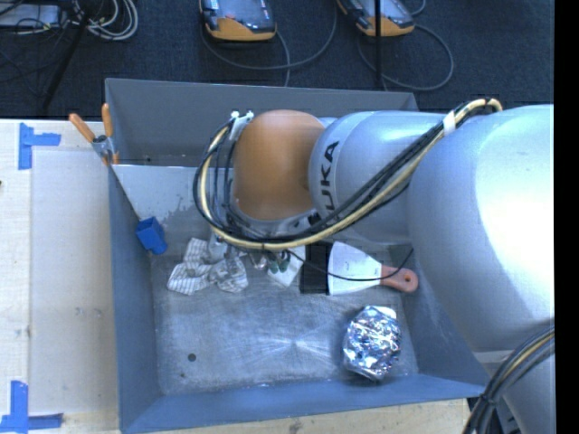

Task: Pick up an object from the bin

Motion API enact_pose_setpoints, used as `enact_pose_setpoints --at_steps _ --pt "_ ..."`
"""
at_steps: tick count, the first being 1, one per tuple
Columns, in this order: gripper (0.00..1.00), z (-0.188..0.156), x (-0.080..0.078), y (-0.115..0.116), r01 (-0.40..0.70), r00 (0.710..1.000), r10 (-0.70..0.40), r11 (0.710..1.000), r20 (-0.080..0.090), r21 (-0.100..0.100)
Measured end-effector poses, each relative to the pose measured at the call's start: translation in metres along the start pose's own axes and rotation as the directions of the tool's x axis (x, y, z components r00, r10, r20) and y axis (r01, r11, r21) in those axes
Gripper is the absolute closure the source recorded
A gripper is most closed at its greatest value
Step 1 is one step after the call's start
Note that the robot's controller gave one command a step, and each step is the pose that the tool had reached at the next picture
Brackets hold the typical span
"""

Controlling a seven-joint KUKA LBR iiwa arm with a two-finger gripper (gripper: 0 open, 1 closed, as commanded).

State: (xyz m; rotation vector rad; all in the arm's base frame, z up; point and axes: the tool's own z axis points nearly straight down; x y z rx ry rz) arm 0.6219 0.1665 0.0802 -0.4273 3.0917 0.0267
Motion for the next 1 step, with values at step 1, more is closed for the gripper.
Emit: enact_pose_setpoints --at_steps 1 --pt "1.00 -0.0017 0.0076 -0.0304 0.067 0.998 -0.067 0.998 0.005 0.004"
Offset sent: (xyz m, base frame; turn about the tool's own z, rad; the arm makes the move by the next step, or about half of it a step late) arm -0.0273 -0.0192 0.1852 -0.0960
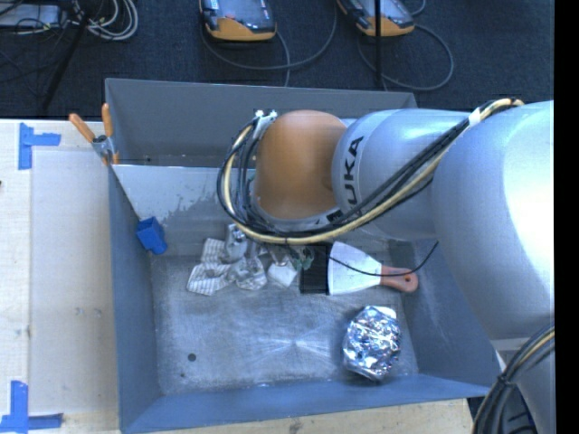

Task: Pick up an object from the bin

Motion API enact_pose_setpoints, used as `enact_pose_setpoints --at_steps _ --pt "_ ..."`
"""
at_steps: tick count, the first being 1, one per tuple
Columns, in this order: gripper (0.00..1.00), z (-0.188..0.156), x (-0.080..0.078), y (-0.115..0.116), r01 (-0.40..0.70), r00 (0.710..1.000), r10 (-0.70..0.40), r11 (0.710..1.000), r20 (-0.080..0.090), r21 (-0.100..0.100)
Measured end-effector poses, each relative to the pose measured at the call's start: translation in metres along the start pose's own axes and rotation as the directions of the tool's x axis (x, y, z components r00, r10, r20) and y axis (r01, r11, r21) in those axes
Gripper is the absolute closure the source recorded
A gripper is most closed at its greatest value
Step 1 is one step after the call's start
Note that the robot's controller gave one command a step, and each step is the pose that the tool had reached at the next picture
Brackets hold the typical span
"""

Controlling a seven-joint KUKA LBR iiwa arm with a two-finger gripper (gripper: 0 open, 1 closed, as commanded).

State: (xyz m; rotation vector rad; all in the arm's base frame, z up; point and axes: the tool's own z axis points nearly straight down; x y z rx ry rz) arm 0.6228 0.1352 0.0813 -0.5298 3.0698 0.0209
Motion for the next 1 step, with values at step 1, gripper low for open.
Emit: enact_pose_setpoints --at_steps 1 --pt "1.00 -0.1873 0.0159 0.0217 0.030 0.999 -0.030 1.000 -0.022 0.008"
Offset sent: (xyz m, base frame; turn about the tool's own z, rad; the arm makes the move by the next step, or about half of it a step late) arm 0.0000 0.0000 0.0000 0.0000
